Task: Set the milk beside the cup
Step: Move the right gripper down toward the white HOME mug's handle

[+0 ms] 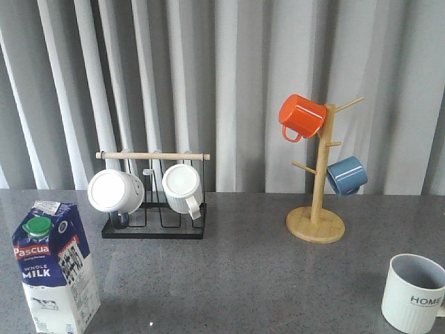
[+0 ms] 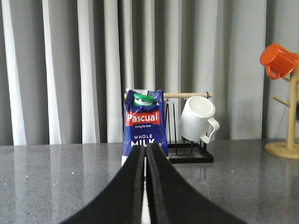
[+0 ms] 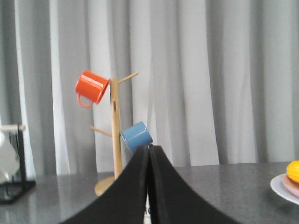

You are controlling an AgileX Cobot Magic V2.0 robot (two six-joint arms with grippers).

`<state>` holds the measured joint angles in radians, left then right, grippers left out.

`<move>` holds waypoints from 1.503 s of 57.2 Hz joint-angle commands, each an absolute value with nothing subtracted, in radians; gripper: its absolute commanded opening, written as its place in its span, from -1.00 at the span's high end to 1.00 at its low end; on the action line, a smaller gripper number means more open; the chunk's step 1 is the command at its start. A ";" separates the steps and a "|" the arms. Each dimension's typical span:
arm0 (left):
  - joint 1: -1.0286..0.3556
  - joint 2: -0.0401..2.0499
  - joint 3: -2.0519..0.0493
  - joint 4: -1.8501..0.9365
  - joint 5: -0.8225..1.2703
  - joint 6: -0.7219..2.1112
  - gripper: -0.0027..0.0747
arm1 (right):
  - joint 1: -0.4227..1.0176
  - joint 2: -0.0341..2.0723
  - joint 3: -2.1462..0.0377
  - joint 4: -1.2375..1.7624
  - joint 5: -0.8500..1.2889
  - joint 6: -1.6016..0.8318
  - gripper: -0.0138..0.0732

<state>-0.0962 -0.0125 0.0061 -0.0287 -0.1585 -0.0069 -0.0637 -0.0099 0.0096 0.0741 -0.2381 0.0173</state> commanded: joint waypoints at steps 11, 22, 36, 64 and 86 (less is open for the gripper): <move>-0.103 0.302 -0.210 -0.032 -0.252 0.064 0.95 | -0.063 0.368 -0.324 0.371 -0.216 -0.438 0.70; -0.103 0.696 -0.447 -0.172 -0.177 -0.014 0.95 | -0.063 0.655 -0.498 0.617 -0.191 -0.558 0.70; -0.103 0.912 -0.606 -0.276 -0.142 -0.046 0.95 | -0.063 0.736 -0.510 0.667 -0.244 -0.614 0.70; -0.103 0.931 -0.606 -0.275 -0.210 -0.043 0.93 | -0.063 0.739 -0.510 0.682 -0.126 -0.739 0.49; -0.103 0.949 -0.606 -0.271 -0.245 -0.036 0.15 | -0.064 0.752 -0.510 0.685 -0.183 -0.823 -0.48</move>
<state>-0.0962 0.9454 -0.5705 -0.2687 -0.1674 -0.0369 -0.0637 0.7430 -0.4766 0.6889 -0.0930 -0.8036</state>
